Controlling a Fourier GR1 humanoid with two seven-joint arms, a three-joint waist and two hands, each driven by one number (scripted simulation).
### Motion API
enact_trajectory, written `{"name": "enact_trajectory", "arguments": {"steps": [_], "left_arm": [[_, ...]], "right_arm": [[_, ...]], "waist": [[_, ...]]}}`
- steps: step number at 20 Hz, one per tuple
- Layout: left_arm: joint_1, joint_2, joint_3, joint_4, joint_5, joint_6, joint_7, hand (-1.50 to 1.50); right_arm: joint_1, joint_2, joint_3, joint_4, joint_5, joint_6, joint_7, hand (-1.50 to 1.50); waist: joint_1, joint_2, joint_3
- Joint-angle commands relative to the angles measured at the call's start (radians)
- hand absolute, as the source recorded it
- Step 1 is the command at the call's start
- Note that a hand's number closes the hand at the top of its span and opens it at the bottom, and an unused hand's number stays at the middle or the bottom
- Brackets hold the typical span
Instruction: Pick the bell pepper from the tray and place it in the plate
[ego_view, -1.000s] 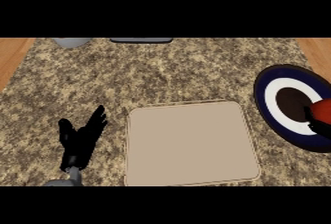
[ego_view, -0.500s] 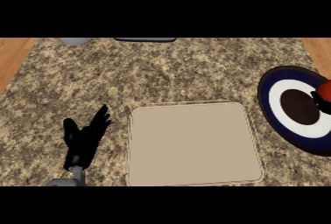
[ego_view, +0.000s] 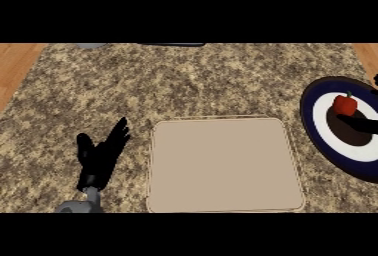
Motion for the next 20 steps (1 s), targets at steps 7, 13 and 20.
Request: {"name": "enact_trajectory", "arguments": {"steps": [7,13,20], "left_arm": [[0.027,-0.013,-0.008,-0.022,0.001,0.004,0.002,0.0],[0.012,-0.013,-0.008,-0.021,-0.021,0.03,0.018,0.0],[0.066,0.006,0.018,-0.017,0.003,-0.003,-0.045,0.0]], "right_arm": [[-0.061,-0.035,-0.184,0.11,-0.181,0.223,-0.159,-1.5],[0.039,-0.137,-0.222,0.175,-0.223,0.477,-0.161,-1.5],[0.186,-0.175,-0.182,0.148,-0.191,0.719,-0.277,-1.5]], "waist": [[-0.012,-0.002,0.0],[-0.033,-0.006,0.0],[-0.036,-0.007,0.002]]}}
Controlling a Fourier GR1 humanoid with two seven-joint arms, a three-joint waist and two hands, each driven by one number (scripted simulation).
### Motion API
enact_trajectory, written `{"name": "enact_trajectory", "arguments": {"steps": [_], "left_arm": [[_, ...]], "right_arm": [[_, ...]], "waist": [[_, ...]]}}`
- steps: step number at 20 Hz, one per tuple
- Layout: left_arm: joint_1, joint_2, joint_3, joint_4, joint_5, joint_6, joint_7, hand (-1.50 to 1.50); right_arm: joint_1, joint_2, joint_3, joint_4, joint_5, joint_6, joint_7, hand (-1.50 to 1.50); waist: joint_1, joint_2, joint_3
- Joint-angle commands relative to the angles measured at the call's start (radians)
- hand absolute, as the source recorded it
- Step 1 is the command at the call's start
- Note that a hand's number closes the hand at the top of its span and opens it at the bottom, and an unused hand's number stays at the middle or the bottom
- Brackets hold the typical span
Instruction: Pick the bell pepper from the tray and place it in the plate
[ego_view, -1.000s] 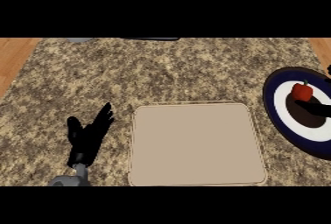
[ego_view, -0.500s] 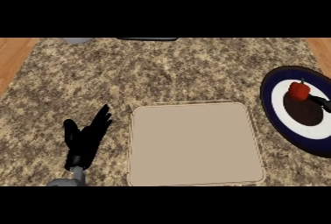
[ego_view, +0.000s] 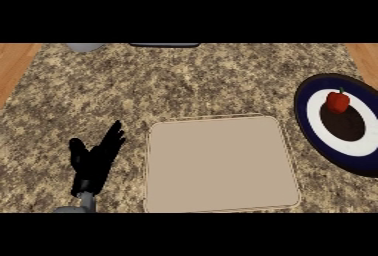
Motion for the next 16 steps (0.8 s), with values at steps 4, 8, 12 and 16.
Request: {"name": "enact_trajectory", "arguments": {"steps": [4,8,12,16], "left_arm": [[-0.002,-0.006,0.02,0.044,0.008,0.002,-0.029,0.0],[-0.005,0.028,0.032,-0.005,0.014,-0.01,0.013,0.0],[0.007,0.021,0.031,0.015,0.02,-0.019,-0.006,0.0],[-0.004,-0.003,0.021,0.031,0.014,-0.006,-0.005,0.0]], "right_arm": [[0.135,-0.05,0.043,-0.04,0.032,0.249,-0.138,-1.5],[0.245,-0.029,0.065,-0.068,0.057,0.201,-0.234,-1.5],[0.288,-0.018,0.093,-0.096,0.084,0.167,-0.278,-1.5],[0.313,-0.014,0.097,-0.103,0.082,0.153,-0.292,-1.5]], "waist": [[-0.021,-0.005,-0.001],[-0.022,-0.007,0.001],[-0.022,-0.007,0.002],[-0.025,-0.009,0.001]]}}
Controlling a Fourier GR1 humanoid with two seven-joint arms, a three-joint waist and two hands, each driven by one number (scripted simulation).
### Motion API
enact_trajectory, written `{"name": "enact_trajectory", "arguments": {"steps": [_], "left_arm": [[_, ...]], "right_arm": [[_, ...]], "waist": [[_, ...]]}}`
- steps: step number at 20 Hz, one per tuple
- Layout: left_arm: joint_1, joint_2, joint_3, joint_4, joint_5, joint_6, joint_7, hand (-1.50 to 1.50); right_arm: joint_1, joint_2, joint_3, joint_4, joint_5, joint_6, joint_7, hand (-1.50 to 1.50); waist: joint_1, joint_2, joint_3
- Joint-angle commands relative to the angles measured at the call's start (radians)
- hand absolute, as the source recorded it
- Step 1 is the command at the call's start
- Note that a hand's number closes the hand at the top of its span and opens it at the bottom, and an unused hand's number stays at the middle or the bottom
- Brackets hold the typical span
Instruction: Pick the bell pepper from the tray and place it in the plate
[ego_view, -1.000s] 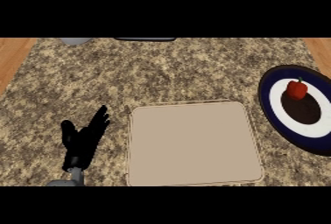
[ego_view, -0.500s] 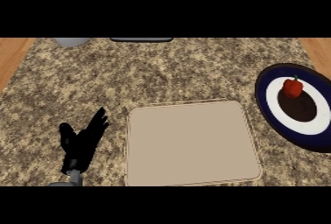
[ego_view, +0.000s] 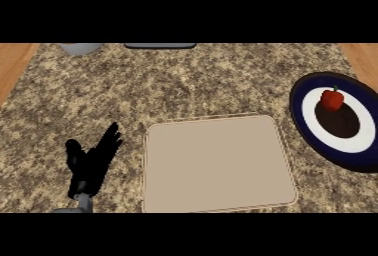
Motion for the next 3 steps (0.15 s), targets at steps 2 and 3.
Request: {"name": "enact_trajectory", "arguments": {"steps": [2,3], "left_arm": [[0.021,-0.023,-0.01,0.041,-0.016,0.009,-0.055,0.0],[0.007,0.004,0.013,0.002,0.016,-0.016,-0.024,0.0]], "right_arm": [[0.022,-0.003,0.0,0.01,-0.007,0.154,-0.166,-1.5],[0.063,0.0,0.007,0.004,0.003,0.147,-0.208,-1.5]], "waist": [[0.001,-0.001,-0.001],[-0.001,-0.002,0.0]]}}
